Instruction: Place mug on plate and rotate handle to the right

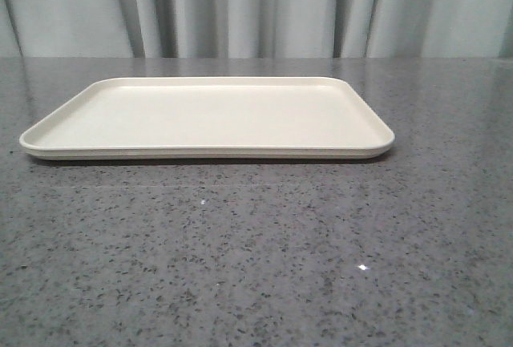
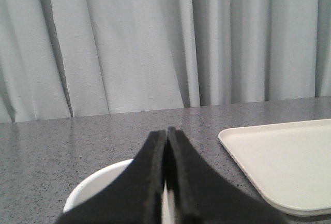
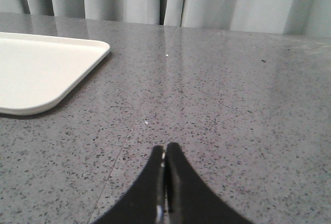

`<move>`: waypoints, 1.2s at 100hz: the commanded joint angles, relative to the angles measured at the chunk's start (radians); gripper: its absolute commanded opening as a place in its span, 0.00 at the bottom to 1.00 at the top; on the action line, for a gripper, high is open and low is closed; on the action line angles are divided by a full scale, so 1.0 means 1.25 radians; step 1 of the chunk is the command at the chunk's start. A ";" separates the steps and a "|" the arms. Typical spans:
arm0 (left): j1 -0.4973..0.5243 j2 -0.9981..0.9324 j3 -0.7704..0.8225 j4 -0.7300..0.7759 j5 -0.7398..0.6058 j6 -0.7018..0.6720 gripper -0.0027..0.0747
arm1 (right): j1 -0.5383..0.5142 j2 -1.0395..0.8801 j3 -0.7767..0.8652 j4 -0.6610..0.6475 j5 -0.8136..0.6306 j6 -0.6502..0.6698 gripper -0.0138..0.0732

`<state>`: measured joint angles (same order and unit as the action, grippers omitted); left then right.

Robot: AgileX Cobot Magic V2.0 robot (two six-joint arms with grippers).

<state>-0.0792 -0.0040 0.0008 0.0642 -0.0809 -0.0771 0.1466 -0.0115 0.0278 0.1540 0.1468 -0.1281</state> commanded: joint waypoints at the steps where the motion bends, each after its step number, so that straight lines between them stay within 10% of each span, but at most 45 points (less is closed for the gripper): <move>1: 0.001 -0.023 0.006 -0.003 -0.060 -0.008 0.01 | -0.002 -0.014 0.000 -0.009 -0.066 -0.003 0.03; 120: 0.001 -0.023 0.006 -0.001 -0.076 -0.008 0.01 | -0.002 -0.014 0.000 -0.009 -0.071 -0.003 0.03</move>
<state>-0.0792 -0.0040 0.0008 0.0642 -0.0835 -0.0771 0.1466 -0.0115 0.0278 0.1540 0.1468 -0.1281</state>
